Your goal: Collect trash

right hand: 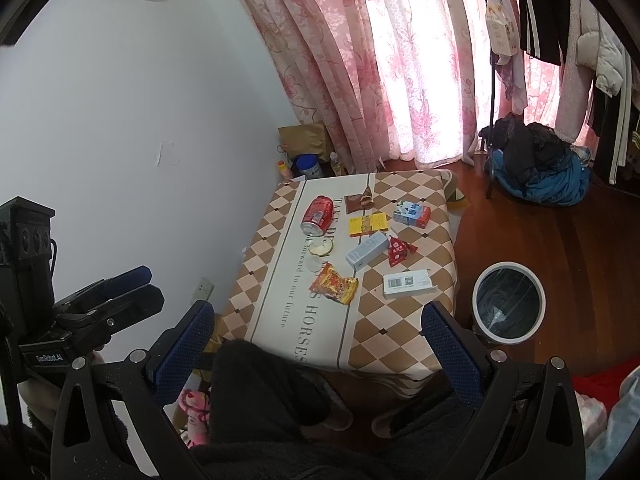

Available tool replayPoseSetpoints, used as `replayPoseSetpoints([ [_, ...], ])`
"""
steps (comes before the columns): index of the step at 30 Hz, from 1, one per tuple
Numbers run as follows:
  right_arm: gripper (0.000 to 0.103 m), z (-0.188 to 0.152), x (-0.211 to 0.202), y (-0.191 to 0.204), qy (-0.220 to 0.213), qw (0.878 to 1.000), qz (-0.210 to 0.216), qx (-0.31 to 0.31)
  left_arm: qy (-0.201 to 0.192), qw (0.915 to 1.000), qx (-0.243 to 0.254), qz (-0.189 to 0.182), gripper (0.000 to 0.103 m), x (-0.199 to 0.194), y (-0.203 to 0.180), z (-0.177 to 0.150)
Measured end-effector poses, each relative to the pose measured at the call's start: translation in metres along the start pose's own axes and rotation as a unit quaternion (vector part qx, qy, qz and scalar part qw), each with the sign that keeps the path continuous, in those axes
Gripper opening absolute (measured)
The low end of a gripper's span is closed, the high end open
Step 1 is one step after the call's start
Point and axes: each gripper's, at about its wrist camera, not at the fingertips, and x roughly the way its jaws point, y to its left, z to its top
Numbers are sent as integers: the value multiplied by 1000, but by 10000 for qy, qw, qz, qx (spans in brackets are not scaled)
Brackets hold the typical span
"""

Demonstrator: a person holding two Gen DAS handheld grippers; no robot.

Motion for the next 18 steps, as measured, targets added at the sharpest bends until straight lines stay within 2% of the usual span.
replayPoseSetpoints([
  [18,103,2,-10,2,-112,9996,-217,-151,-17,10000,16,-14,103,-1,-5,-3],
])
